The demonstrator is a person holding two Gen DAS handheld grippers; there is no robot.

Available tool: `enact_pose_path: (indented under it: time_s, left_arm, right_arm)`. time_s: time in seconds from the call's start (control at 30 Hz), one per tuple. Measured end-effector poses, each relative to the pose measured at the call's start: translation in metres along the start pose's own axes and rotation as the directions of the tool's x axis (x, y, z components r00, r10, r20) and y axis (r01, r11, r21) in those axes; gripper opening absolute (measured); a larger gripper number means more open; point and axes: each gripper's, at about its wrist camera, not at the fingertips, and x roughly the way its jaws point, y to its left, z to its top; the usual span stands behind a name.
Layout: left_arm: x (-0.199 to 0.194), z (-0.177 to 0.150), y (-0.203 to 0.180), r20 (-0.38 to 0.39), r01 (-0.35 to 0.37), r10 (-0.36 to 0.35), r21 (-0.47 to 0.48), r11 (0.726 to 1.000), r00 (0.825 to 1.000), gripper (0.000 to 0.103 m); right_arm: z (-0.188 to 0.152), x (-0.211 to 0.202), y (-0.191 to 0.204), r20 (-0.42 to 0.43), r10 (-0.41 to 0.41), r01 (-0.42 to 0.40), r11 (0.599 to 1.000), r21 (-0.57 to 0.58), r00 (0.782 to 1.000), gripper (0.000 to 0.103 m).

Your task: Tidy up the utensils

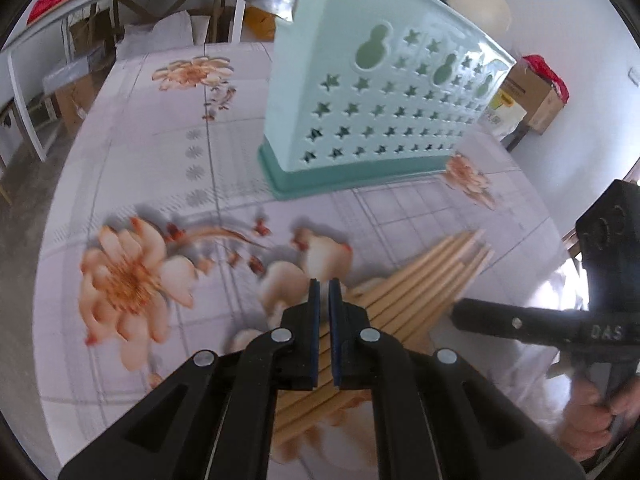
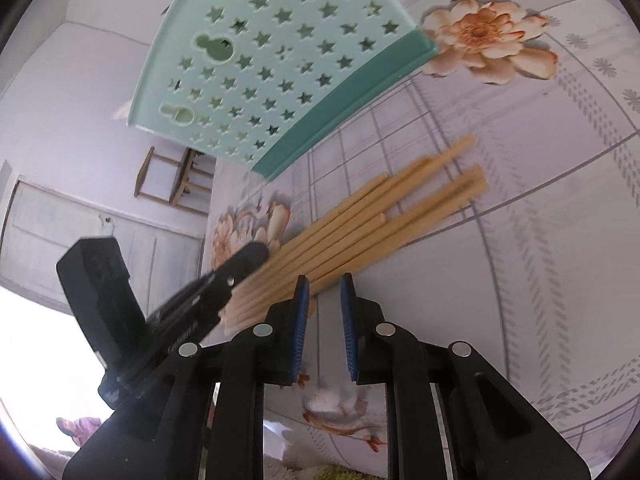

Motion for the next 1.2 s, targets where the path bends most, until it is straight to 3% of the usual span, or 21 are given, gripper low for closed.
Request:
enact_pose_path:
  time_s: [0.47, 0.77, 0.83, 0.93, 1.07, 1.2]
  left_arm:
    - [0.003, -0.003, -0.02, 0.001, 0.0, 0.0, -0.065, 0.998, 1.0, 0.003]
    - [0.013, 0.0, -0.043, -0.019, 0.032, -0.035, -0.146, 0.989, 0.999, 0.0]
    - [0.015, 0.0, -0.045, -0.022, 0.051, -0.055, -0.171, 0.984, 0.998, 0.0]
    - [0.02, -0.003, -0.052, -0.042, 0.135, -0.148, -0.221, 0.966, 0.988, 0.0]
    - [0.021, -0.009, -0.069, -0.037, 0.138, -0.149, -0.208, 0.968, 0.988, 0.0]
    - [0.023, -0.015, -0.074, -0.033, 0.173, -0.187, -0.248, 0.953, 0.982, 0.0]
  right_arm:
    - [0.008, -0.015, -0.013, 0.044, -0.028, 0.029, 0.999, -0.02, 0.999, 0.004]
    - [0.024, -0.047, -0.035, 0.032, -0.049, 0.051, 0.996, -0.078, 0.998, 0.004]
    - [0.028, -0.051, -0.039, 0.024, -0.052, 0.054, 0.994, -0.093, 0.998, 0.004]
    - [0.032, -0.054, -0.042, 0.002, -0.04, 0.04, 0.993, -0.112, 0.999, 0.004]
    - [0.038, -0.069, -0.047, -0.003, -0.058, 0.057, 0.986, -0.155, 0.998, 0.005]
    - [0.042, -0.077, -0.048, -0.01, -0.067, 0.064, 0.981, -0.181, 0.998, 0.005]
